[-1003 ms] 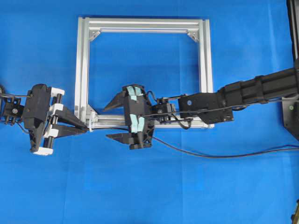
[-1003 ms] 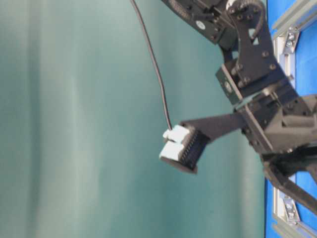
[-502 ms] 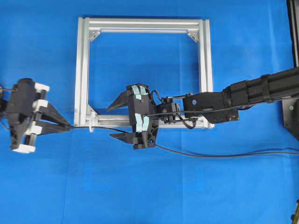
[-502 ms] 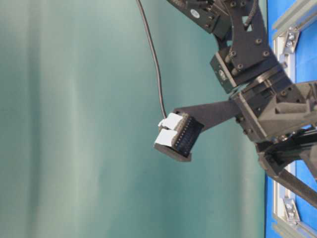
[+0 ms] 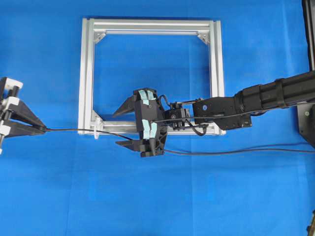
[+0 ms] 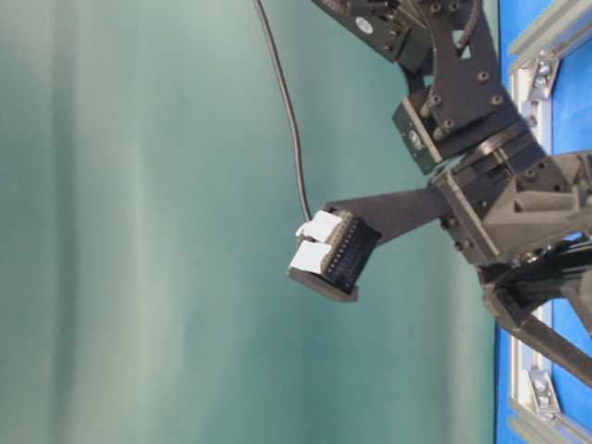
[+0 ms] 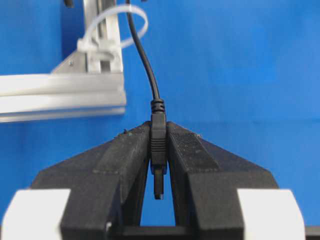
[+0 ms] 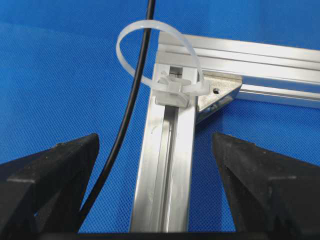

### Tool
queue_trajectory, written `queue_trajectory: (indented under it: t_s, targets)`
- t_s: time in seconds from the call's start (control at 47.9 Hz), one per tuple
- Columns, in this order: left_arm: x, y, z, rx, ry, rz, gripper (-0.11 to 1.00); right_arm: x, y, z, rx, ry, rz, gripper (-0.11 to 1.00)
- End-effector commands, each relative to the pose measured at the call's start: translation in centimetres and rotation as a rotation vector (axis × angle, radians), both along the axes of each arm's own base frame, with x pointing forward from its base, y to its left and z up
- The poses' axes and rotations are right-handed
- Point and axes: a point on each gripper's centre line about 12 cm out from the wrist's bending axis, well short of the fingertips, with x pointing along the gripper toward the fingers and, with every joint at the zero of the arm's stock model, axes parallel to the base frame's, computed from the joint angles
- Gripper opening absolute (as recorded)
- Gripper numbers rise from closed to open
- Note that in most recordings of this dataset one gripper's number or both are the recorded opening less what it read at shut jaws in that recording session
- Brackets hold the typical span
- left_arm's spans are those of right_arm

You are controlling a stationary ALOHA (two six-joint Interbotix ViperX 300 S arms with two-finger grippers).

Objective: Insert the wire through the string loop located on the left side.

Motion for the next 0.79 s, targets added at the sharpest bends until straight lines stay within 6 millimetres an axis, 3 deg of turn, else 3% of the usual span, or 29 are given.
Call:
queue_trajectory:
  t_s: [0.0,0.773]
  targets:
    - [-0.09,0.38,0.41,0.004,0.012,0.019,0.08,0.21,0.02,2.28,0.002,-0.052,0.001,0.9]
    - [0.1,0.49,0.61,0.033,-0.013,0.008,0.08,0.2,-0.06,2.23,0.001,-0.048,0.0,0.9]
